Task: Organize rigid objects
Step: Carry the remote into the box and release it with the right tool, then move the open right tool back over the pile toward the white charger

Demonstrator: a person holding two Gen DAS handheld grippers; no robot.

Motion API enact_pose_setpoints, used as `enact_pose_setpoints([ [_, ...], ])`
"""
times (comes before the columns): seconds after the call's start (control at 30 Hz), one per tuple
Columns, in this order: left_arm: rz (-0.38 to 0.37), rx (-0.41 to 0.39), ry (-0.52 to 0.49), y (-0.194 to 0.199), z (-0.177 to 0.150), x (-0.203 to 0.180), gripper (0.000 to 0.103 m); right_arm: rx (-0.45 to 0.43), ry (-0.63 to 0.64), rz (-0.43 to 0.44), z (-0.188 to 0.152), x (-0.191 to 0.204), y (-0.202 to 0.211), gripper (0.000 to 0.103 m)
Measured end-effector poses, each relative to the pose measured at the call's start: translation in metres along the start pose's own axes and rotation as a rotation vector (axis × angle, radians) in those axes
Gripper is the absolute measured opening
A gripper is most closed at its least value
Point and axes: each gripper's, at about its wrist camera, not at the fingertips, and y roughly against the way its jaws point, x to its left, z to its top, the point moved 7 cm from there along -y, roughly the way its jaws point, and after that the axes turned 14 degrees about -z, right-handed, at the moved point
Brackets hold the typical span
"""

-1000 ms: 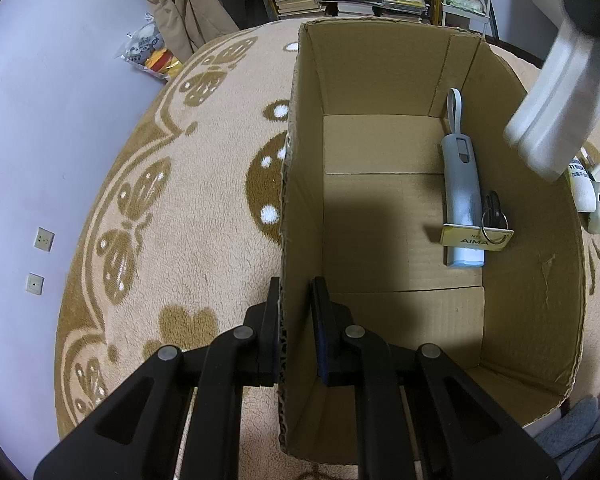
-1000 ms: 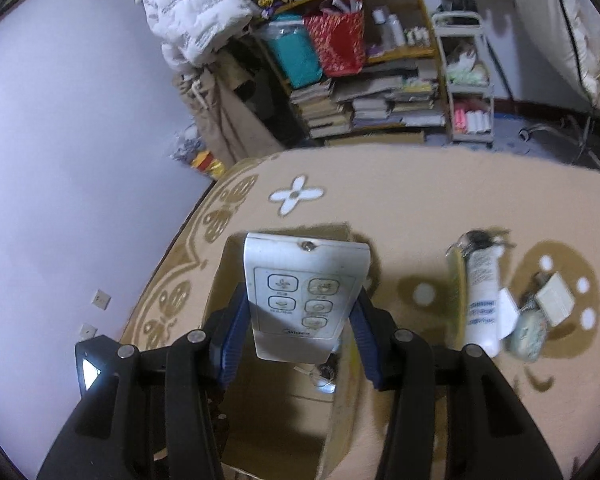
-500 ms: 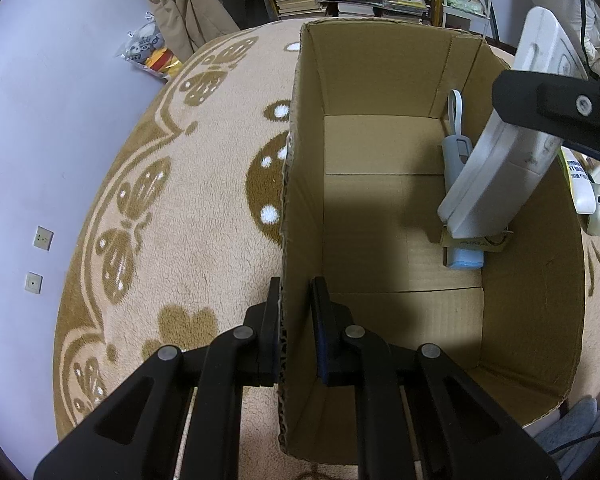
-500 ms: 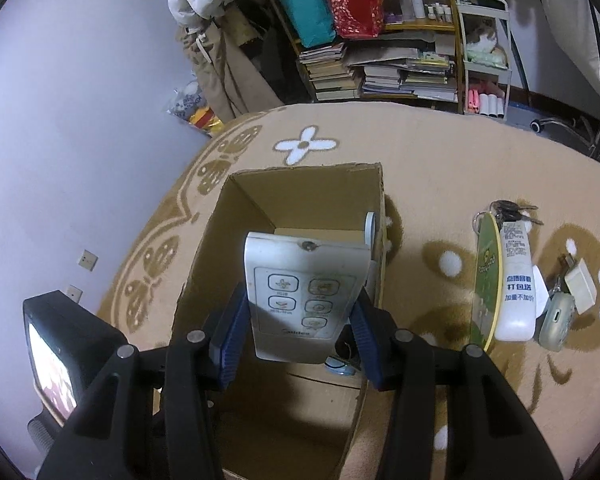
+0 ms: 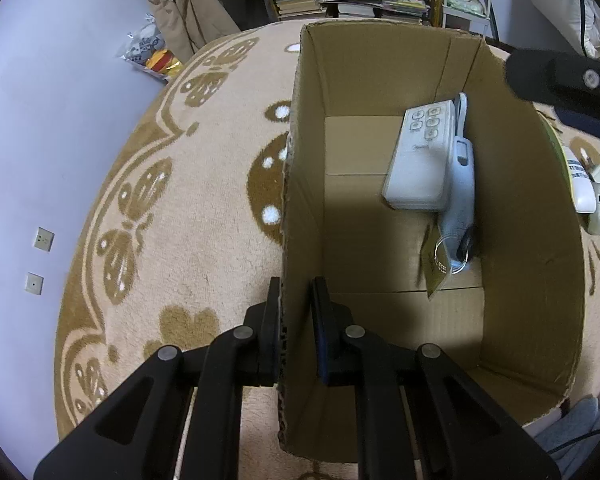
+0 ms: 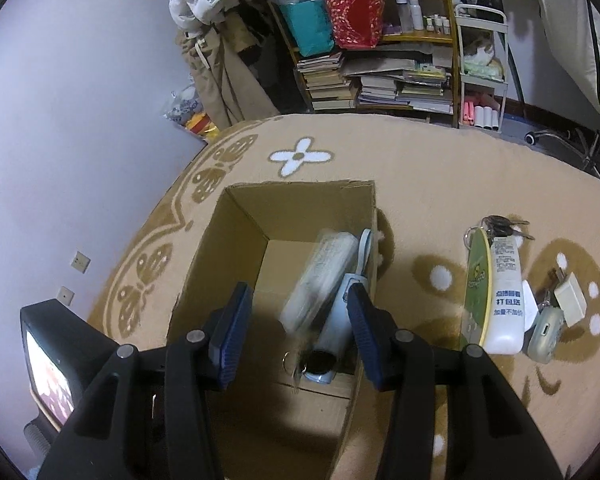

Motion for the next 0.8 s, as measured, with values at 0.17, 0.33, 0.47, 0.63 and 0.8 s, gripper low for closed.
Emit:
enact_pose_setpoints([
  [0.17,-0.001,0.002,0.002,0.000,0.000,0.000,0.013,-0.072,0.021,-0.049,0.004,-0.007,0.013,0.073],
  [0.33,0.000,0.002,0.000,0.000,0.000,0.001,0.013,-0.101,0.019,-0.076,0.010,-0.022,0.023,0.082],
  [0.47,-0.002,0.001,0.003,0.000,0.000,0.000,0.013,-0.102,0.019,-0.107,0.017,-0.041,0.026,0.086],
  [0.63,0.002,0.002,0.000,0.000,0.000,0.000,0.013,-0.094,0.018,-0.159,0.024,-0.070,0.026,0.086],
  [0.8,0.008,0.001,-0.005,0.000,0.001,0.000,0.013,-0.096,-0.016,-0.214,0.032,-0.108,0.024,0.086],
])
